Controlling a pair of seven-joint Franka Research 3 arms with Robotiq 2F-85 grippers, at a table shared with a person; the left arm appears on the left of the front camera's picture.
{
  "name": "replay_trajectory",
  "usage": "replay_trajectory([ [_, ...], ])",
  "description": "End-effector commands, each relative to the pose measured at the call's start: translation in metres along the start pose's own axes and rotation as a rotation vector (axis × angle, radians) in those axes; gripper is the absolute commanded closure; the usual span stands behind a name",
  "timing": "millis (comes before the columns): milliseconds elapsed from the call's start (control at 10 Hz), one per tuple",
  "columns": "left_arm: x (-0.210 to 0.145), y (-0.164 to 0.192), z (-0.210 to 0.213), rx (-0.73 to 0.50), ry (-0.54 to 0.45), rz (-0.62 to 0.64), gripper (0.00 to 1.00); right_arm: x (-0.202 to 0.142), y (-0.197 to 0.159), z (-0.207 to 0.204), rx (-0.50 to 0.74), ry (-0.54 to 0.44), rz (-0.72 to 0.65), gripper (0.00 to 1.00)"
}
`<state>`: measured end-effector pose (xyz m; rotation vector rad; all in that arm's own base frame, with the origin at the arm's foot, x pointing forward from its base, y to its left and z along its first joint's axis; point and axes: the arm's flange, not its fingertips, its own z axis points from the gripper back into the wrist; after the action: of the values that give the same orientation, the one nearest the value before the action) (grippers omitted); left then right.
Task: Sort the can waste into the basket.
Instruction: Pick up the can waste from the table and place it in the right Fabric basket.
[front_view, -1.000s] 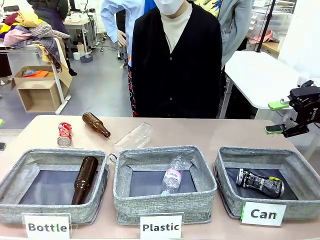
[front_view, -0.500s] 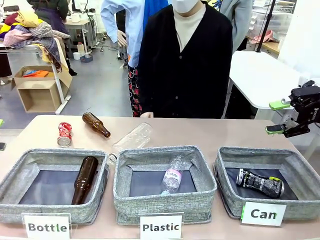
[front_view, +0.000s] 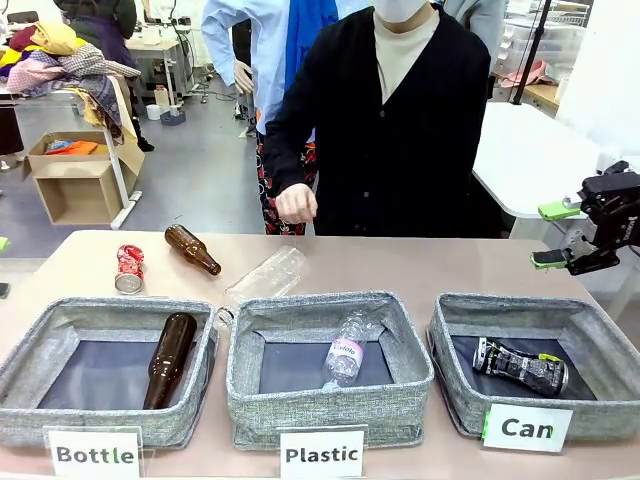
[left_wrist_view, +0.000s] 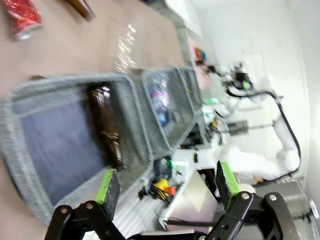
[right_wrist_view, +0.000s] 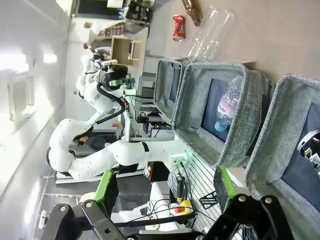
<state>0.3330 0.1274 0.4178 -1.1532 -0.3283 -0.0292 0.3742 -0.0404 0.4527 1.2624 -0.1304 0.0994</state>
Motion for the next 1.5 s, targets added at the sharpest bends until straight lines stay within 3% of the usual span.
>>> replay_trajectory([
  [0, 0.021, -0.044, -0.016, 0.196, -0.037, -0.019, 0.0, -0.001, 0.0, 0.003, -0.001, 0.008, 0.023, 0.0],
  [100, 0.042, -0.06, -0.031, 0.296, -0.001, -0.04, 0.0, -0.001, 0.0, 0.003, -0.001, 0.008, 0.023, 0.0],
  [200, 0.056, -0.073, -0.047, 0.359, 0.102, -0.064, 0.0, -0.001, 0.0, 0.003, -0.001, 0.008, 0.023, 0.0],
  [400, 0.088, -0.08, -0.082, 0.655, 0.143, -0.056, 0.0, -0.001, 0.0, 0.003, -0.001, 0.008, 0.023, 0.0],
  [500, 0.099, -0.077, -0.097, 0.746, 0.155, -0.059, 0.0, -0.001, 0.0, 0.003, -0.001, 0.008, 0.023, 0.0],
  [1000, 0.146, -0.018, -0.168, 0.904, 0.031, -0.059, 0.0, -0.001, 0.0, 0.003, -0.001, 0.008, 0.023, 0.0],
  [1100, 0.122, -0.029, -0.154, 0.847, 0.11, -0.076, 0.0, -0.001, 0.0, 0.003, -0.001, 0.008, 0.023, 0.0],
  [1400, 0.133, -0.016, -0.166, 0.864, 0.087, -0.068, 0.0, -0.001, 0.0, 0.003, -0.001, 0.008, 0.023, 0.0],
])
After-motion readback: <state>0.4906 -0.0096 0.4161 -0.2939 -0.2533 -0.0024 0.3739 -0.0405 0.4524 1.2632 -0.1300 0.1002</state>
